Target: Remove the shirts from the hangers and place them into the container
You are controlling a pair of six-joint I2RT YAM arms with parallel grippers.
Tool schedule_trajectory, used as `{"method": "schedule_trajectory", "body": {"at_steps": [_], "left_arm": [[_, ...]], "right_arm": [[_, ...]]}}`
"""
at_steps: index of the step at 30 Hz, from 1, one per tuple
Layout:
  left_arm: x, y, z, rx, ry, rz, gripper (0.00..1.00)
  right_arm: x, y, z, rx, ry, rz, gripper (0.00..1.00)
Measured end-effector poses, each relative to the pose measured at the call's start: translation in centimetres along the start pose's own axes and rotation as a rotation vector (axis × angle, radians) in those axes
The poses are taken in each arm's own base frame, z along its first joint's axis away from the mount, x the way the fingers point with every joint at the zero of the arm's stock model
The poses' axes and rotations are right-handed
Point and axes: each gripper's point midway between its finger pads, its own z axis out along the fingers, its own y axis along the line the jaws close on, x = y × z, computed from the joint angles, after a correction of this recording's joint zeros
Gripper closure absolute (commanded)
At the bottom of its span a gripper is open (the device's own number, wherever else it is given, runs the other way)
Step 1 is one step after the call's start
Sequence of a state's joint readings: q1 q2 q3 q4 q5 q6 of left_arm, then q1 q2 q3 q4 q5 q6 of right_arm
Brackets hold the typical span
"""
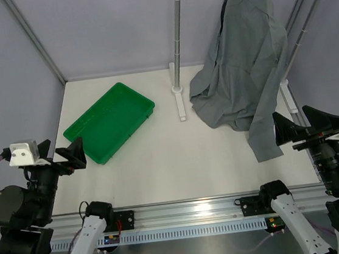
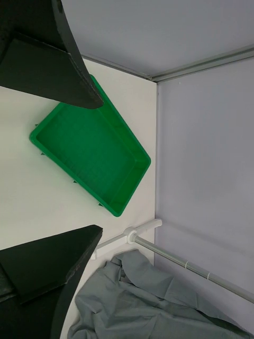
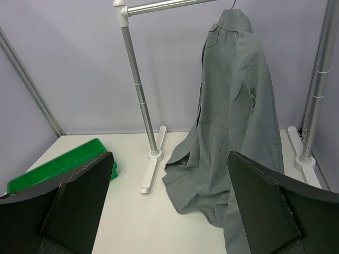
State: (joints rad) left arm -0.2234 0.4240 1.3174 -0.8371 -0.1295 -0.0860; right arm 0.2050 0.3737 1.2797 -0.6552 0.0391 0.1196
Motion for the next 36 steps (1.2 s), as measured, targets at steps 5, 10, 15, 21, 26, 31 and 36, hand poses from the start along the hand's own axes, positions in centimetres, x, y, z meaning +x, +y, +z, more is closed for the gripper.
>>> {"method": "schedule_trajectory", "body": {"at_steps": [5, 10, 15, 21, 26, 31, 36], "left_arm": [[0.7, -0.1, 0.4, 0.006, 0.018, 0.001, 0.01], [3.1, -0.8, 1.5, 0.033, 0.084, -0.013, 0.01], [5.7, -1.8, 3.5, 0.08, 0.145, -0.033, 0.01], [9.0, -3.1, 6.2, 0.13, 0.195, -0.06, 0.01], [13.0, -3.3, 7.5, 0.143, 0.256, -0.07, 0.01], [16.2, -3.5, 7.9, 0.157, 0.281, -0.084, 0.01], [17.3, -3.7, 7.5, 0.171, 0.283, -0.084, 0.01]], "right_arm": [[0.3, 0.7, 0.1, -0.041, 0.01, 0.001, 0.01], [1.9, 1.2, 1.2, -0.073, 0.067, 0.011, 0.0], [3.4, 1.3, 4.1, -0.059, 0.176, 0.037, 0.01], [5.7, -0.7, 9.2, 0.102, 0.359, 0.062, 0.01], [3.6, -2.5, 14.2, 0.243, 0.357, 0.041, 0.01], [0.1, -4.9, 17.9, 0.379, 0.277, -0.042, 0.01], [-2.1, -8.0, 22.2, 0.474, 0.227, -0.151, 0.01]]}}
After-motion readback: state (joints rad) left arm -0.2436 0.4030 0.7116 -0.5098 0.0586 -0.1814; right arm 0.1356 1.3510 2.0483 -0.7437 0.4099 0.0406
